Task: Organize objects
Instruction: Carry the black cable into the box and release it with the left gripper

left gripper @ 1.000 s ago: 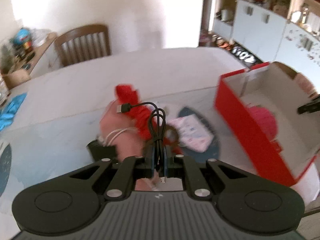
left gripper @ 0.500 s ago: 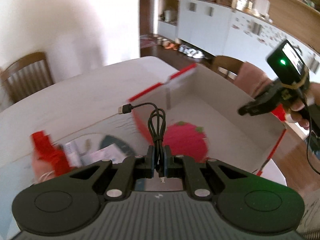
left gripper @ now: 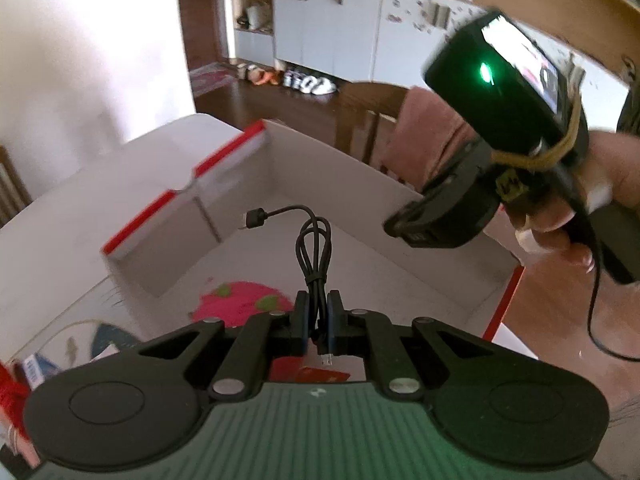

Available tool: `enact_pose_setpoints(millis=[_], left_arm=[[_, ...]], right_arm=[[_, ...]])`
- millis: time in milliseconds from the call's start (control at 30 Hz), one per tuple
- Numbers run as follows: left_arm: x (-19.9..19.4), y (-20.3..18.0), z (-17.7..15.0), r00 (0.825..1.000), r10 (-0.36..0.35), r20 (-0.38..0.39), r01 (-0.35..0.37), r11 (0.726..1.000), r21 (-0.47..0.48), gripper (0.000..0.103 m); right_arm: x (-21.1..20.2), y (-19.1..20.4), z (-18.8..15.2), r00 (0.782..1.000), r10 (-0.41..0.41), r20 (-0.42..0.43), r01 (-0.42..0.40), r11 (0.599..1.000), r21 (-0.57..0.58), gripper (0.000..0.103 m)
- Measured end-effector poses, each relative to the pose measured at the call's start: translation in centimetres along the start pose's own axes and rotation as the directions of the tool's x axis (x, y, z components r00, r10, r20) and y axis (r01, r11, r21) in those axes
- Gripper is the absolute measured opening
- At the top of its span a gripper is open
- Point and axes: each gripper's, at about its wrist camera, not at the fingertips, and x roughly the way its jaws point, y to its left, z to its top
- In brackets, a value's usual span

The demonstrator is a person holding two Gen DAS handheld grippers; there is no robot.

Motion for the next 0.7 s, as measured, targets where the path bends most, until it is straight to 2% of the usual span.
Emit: enact_pose_setpoints(millis=[367,467,700], left_arm=[[5.3,-1.7,0.3,0.996,-0.038,-0.085,0.041,0.998,0.037,0.007],[6.5,-1.9,0.1,0.993,-0.029,-0.113,0.035,0.998,0.047,0.007],[8.5,-1.3,0.0,0.984,-0.065,-0.164,0.067,0.998,0.006,0.008]], right_arm=[[0.0,0.0,-0.2,1.000,0.009,0.006,-0.009,1.000,-0.008,0.001],[-0.1,0.0,-0.2,1.000,0.013,0.006,-0.013,1.000,-0.009,0.001],[-0.1,-0.1,-0.2,1.000,0.022,0.005,-0.022,1.000,-0.013,0.001]])
